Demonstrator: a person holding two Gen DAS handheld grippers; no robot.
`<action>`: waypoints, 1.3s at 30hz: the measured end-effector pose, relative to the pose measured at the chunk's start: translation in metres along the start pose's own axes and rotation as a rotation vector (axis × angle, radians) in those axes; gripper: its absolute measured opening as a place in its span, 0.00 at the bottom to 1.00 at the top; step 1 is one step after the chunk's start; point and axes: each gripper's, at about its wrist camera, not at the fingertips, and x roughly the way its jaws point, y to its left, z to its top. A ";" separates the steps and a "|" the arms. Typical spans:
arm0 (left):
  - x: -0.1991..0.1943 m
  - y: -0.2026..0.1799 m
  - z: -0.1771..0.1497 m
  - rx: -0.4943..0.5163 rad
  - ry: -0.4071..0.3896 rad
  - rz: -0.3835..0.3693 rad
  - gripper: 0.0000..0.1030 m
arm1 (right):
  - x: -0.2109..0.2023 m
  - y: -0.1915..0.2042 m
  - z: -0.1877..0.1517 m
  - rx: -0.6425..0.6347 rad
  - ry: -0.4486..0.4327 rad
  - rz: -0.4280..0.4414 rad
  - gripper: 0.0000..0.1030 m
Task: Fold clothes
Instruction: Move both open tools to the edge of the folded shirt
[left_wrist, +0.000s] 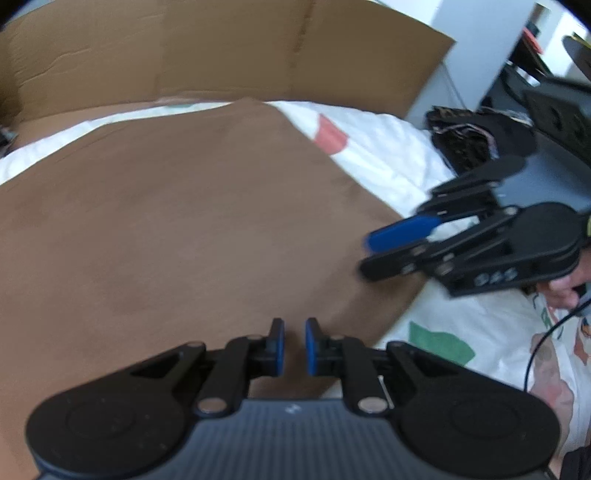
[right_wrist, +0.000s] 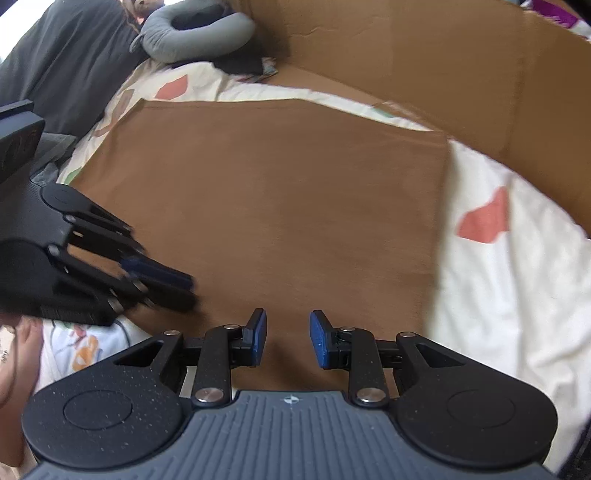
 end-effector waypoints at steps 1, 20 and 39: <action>0.002 -0.003 -0.001 0.009 0.000 0.001 0.13 | 0.004 0.004 0.001 -0.008 0.009 0.006 0.30; -0.010 0.018 -0.035 -0.098 0.012 0.058 0.29 | 0.000 0.009 -0.033 -0.044 0.020 -0.089 0.29; -0.044 0.068 -0.076 -0.260 -0.021 0.210 0.29 | -0.009 -0.009 -0.052 -0.031 0.048 -0.129 0.24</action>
